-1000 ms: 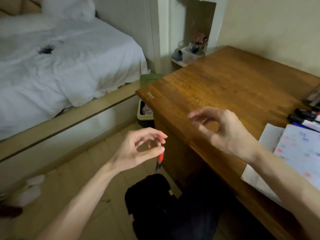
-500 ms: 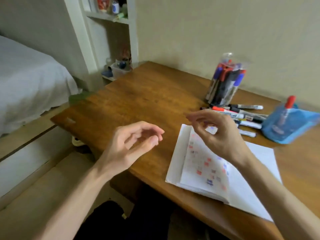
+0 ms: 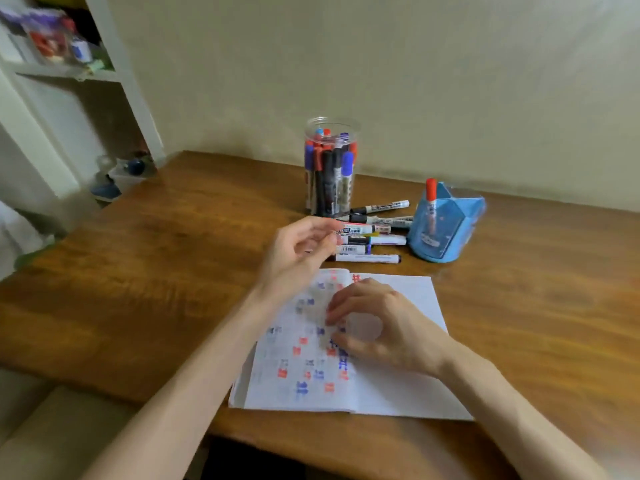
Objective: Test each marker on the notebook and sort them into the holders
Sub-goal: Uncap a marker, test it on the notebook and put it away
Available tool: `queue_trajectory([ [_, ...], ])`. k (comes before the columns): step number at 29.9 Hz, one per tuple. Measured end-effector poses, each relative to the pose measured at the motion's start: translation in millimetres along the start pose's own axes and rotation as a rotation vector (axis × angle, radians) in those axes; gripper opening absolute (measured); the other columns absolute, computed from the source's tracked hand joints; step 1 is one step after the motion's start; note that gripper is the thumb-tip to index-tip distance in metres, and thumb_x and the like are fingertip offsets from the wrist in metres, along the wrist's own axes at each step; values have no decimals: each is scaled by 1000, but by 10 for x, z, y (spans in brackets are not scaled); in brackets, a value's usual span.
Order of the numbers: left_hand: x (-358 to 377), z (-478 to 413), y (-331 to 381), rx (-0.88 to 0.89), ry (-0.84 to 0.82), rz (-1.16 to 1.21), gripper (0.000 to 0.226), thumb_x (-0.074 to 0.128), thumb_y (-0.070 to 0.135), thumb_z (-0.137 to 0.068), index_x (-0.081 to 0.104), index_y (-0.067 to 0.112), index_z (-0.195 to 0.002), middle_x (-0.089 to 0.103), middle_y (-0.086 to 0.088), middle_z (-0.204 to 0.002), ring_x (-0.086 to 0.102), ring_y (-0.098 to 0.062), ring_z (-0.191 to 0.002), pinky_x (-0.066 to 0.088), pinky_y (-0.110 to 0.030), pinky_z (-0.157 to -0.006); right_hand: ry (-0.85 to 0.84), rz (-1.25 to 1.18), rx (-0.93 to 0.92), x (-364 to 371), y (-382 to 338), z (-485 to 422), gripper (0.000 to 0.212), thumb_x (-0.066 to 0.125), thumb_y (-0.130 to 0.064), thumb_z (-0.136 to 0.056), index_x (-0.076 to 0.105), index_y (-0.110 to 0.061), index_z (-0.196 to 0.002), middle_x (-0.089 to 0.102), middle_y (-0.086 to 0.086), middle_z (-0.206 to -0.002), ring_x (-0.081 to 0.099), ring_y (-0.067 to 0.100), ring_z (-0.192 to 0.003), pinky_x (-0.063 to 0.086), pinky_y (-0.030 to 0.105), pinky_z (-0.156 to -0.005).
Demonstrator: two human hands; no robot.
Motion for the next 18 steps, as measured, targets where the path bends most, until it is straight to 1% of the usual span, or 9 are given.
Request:
queue_trajectory([
  [2,69,-165,-87,-4,33,-70,19,66,10,-99,74,17,-114,76,7,-102,68,-2,-96,53,-14,-82,6,5,-13,22,9,11,24,79,-43,-91,79,-32,-112,66,-21,-123,54,-3,-122,45,30,-109],
  [4,136,-292,-173,2,42,-134,19,68,9,-96,74,18,-112,74,8,-103,67,0,-96,51,-10,-80,29,-24,1,9,39,21,26,79,-46,-91,79,-31,-112,66,-21,-123,54,-3,-124,46,33,-109],
  [6,202,-361,-265,23,18,-233,21,72,10,-94,74,20,-112,73,10,-103,66,0,-96,49,-8,-76,85,-120,36,-38,86,48,26,82,-47,-89,79,-31,-109,69,-22,-120,58,-2,-123,48,33,-109],
  [7,225,-377,-317,44,3,-316,22,74,12,-92,74,22,-112,73,12,-105,65,-1,-97,48,-9,-77,127,-179,59,-81,120,65,25,83,-46,-88,79,-31,-107,70,-22,-119,61,0,-121,49,33,-108],
  [10,278,-385,-447,135,1,-628,24,78,21,-90,72,28,-112,71,13,-115,57,-9,-109,45,-26,-90,258,-216,113,-244,260,120,21,81,-42,-91,77,-29,-107,71,-21,-114,64,6,-118,52,34,-103],
  [12,291,-379,-487,200,29,-737,23,79,25,-89,73,29,-111,71,10,-115,55,-14,-109,41,-30,-90,308,-182,159,-326,369,148,21,78,-43,-92,77,-30,-108,71,-22,-113,64,5,-118,52,34,-102],
  [14,297,-386,-512,236,46,-778,23,78,24,-89,74,29,-111,72,8,-114,55,-16,-109,39,-32,-91,344,-144,203,-377,466,162,20,77,-41,-93,77,-31,-111,71,-22,-114,64,3,-114,53,33,-99],
  [15,302,-393,-516,248,49,-774,22,78,23,-90,74,28,-111,72,8,-114,55,-16,-109,40,-33,-92,364,-120,220,-388,502,167,20,77,-39,-94,77,-31,-112,72,-21,-113,65,3,-110,54,32,-95],
  [18,315,-368,-419,310,67,-639,20,76,19,-91,74,23,-111,72,6,-111,58,-12,-108,48,-40,-95,446,-94,267,-411,587,182,20,78,-33,-94,76,-29,-114,73,-16,-109,66,2,-100,55,21,-82],
])
Point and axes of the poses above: each hand's wrist, its own z-axis away from the middle knuckle, its own x-axis out of the palm, y = z × x, the point moved 7 cm from there along -z, towards the middle knuckle
